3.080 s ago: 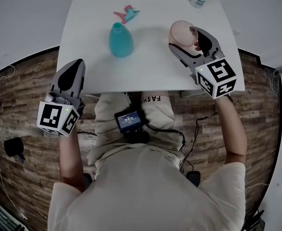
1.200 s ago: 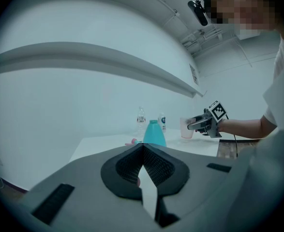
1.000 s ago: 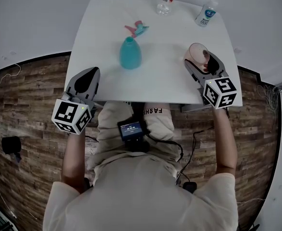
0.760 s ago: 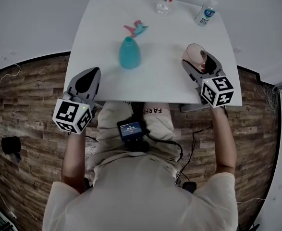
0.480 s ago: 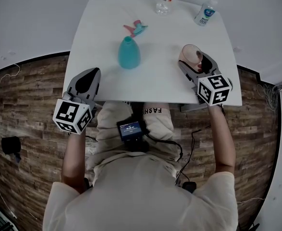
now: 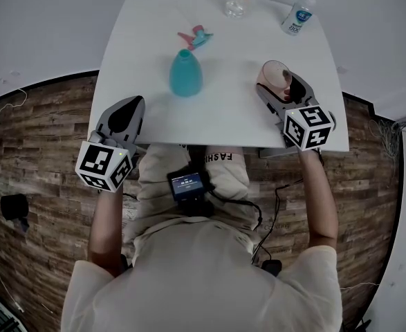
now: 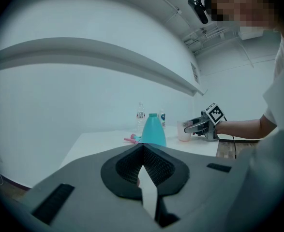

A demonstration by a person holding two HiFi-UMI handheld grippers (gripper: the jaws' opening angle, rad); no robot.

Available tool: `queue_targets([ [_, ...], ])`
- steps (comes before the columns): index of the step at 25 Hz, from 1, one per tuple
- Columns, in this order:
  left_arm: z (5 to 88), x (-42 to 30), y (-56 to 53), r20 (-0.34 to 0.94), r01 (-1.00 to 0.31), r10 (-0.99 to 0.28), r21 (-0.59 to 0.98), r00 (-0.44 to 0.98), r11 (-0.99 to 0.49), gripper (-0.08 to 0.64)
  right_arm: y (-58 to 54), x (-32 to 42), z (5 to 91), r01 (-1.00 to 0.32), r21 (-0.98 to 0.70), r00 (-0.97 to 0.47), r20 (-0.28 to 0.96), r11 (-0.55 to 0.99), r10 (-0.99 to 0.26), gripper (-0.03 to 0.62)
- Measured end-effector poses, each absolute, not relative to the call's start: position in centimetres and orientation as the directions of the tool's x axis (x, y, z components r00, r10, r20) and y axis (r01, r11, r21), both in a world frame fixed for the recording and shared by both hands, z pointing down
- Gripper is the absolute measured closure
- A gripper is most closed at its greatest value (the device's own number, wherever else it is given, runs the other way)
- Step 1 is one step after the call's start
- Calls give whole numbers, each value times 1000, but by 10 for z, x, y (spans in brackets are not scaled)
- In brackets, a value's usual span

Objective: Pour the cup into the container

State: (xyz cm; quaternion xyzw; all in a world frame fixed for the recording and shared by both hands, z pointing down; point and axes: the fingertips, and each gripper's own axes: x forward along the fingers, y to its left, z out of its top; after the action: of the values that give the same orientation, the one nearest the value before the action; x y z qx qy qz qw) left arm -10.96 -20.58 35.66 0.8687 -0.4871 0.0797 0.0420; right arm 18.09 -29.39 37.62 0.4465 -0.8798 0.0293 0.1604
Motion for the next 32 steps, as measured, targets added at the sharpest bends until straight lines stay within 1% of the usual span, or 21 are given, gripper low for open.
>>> queue_targets([
  [3,356,-111,-207,172,-857,-844,0,508,-515,549,-294,178,375,-783,112,-563,289,612,-774,229],
  [4,355,-111,-208,167,-858,-846,1,507,-514,549,-294,178,373,-778,130,-566,278,614,-776,217],
  [6,352,-112,-208,154,-861,-850,2,504,-509,549,-291,177,369,-771,172,-566,256,613,-784,148],
  [8,349,-116,-208,137,-870,-862,1,488,-492,549,-286,176,361,-771,183,-572,223,610,-789,123],
  [15,342,-128,-206,76,-888,-885,12,460,-460,546,-270,189,323,-820,76,-560,95,567,-823,123],
  [20,343,-126,-203,62,-884,-882,25,467,-466,520,-248,187,299,-817,81,-573,12,572,-820,126],
  [21,344,-125,-202,63,-883,-880,28,470,-469,514,-241,186,296,-816,92,-573,-5,570,-819,134],
  [24,345,-124,-200,64,-879,-877,32,477,-476,500,-222,183,291,-825,132,-558,-37,549,-829,251],
  [25,346,-123,-199,63,-878,-876,34,478,-477,497,-217,183,291,-828,145,-551,-37,541,-833,280],
  [29,344,-120,-195,54,-874,-873,34,485,-484,492,-201,180,293,-835,206,-526,-24,510,-850,307],
  [32,344,-117,-191,48,-873,-871,33,488,-487,492,-192,179,296,-836,244,-510,-16,492,-860,308],
])
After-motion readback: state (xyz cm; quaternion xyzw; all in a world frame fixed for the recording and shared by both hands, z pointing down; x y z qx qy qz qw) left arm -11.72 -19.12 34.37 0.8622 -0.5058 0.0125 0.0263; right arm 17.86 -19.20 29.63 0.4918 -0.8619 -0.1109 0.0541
